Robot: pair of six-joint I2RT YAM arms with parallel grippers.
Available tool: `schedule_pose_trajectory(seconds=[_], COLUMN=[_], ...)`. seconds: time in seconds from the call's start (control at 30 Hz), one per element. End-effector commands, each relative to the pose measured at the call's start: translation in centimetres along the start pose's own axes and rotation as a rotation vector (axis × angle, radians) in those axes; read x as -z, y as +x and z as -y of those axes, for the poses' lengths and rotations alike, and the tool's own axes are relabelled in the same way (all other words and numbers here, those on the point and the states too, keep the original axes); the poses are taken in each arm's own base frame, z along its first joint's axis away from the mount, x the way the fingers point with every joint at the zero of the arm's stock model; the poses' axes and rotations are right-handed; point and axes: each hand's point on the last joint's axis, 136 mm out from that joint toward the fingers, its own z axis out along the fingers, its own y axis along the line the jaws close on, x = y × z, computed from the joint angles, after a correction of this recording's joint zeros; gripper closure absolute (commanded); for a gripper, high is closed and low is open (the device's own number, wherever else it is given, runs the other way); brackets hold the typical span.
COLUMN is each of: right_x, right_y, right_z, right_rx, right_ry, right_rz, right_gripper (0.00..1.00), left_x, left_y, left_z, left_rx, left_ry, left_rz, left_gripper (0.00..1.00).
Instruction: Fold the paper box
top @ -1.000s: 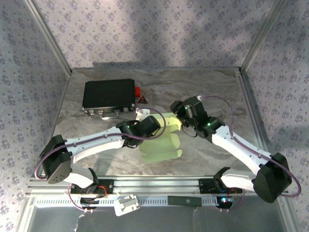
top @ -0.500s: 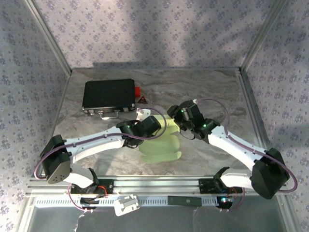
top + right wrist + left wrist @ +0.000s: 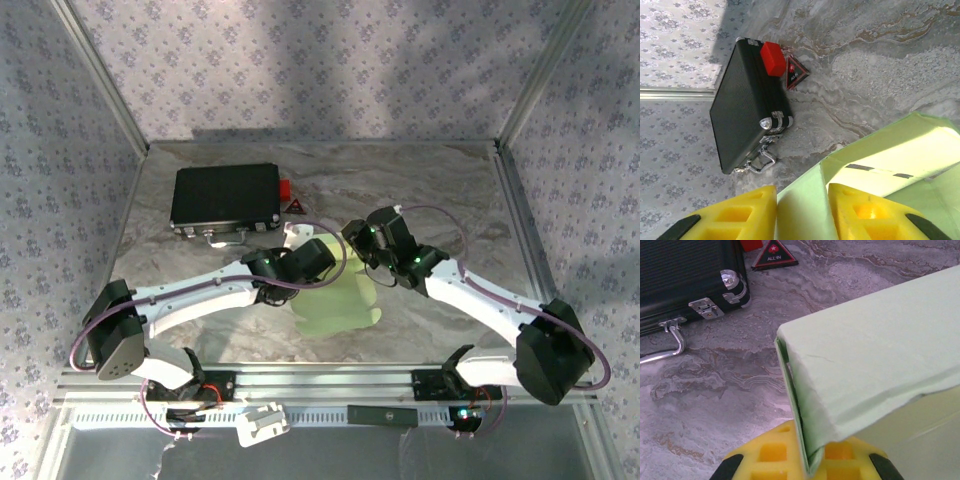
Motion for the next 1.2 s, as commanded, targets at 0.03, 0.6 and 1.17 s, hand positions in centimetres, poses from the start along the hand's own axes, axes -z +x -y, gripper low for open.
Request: schedule_pose_trajectory(seconds=[0.03, 0.6, 1.17], right_x=[0.9, 7.2, 3.6], right_y=[-0.1, 0.9, 0.8], right_z=[-1.1, 4.9, 8.0], right_rx=[-0.024, 0.219, 0.265], right_ry=[-0.051, -0.072, 0.09], right_rz=[0.018, 0.103, 0.113], right_gripper=[0.68, 0.42, 0.57], left_x=[1.1, 1.7, 2.0], left_y=[-1.3, -1.9, -2.2], left_z=[0.6, 0.4, 0.7], left_rx=[0.012, 0.017, 0.008], left_ry=[0.024, 0.017, 0.029], left_rz=[0.035, 0.044, 0.042], left_gripper=[1.0, 1.0, 1.0])
